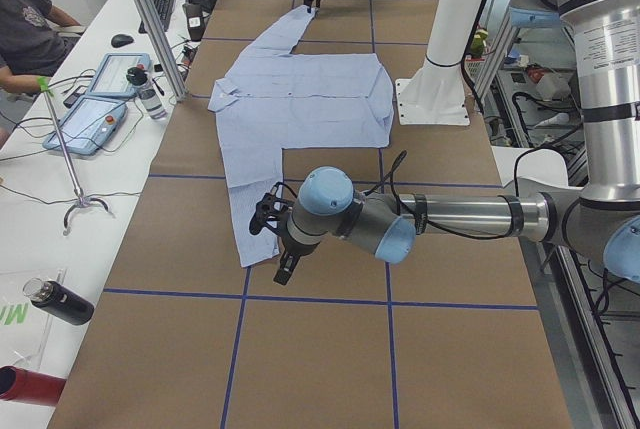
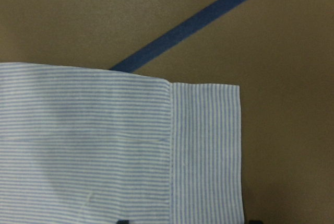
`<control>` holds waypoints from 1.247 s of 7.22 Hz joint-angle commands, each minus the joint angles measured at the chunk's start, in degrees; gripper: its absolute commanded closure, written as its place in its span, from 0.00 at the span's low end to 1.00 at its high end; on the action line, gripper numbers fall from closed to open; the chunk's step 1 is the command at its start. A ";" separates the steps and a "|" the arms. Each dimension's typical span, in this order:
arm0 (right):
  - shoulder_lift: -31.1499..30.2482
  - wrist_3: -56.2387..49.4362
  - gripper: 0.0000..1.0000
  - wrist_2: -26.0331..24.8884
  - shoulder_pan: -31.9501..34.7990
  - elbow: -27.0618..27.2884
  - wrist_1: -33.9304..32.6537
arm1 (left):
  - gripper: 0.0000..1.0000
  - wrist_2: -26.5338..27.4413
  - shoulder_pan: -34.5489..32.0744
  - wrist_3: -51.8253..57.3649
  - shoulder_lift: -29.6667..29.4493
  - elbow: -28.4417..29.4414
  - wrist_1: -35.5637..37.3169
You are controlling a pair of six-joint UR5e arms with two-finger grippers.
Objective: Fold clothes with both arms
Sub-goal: 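Reach the right gripper to the nearby sleeve cuff and grasp it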
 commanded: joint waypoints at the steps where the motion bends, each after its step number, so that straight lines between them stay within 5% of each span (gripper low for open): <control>1: -0.49 0.11 0.36 0.01 0.05 0.33 0.19 | 0.00 -0.09 0.00 -0.01 0.00 -0.21 0.09; 2: -0.58 0.20 0.55 0.01 0.05 0.33 0.19 | 0.00 0.00 0.00 -0.01 0.00 -0.39 0.09; 3: -0.67 0.37 0.84 0.01 0.05 0.24 0.19 | 0.00 -0.09 0.00 -0.01 0.09 -0.57 0.09; 4: -0.67 0.46 1.00 0.18 0.13 0.59 0.19 | 0.00 -0.09 0.00 -0.01 0.09 -0.65 0.09; 6: -1.02 0.55 1.00 0.36 0.31 1.47 1.59 | 0.00 -0.09 0.00 -0.01 0.35 -0.92 0.18; 8: -1.55 0.99 1.00 0.71 1.01 12.75 -2.33 | 0.00 -0.09 0.00 -0.01 0.53 -1.27 0.18; 9: 2.11 2.04 1.00 0.45 0.67 17.94 -10.62 | 0.00 -0.09 0.00 0.08 0.61 -1.27 0.18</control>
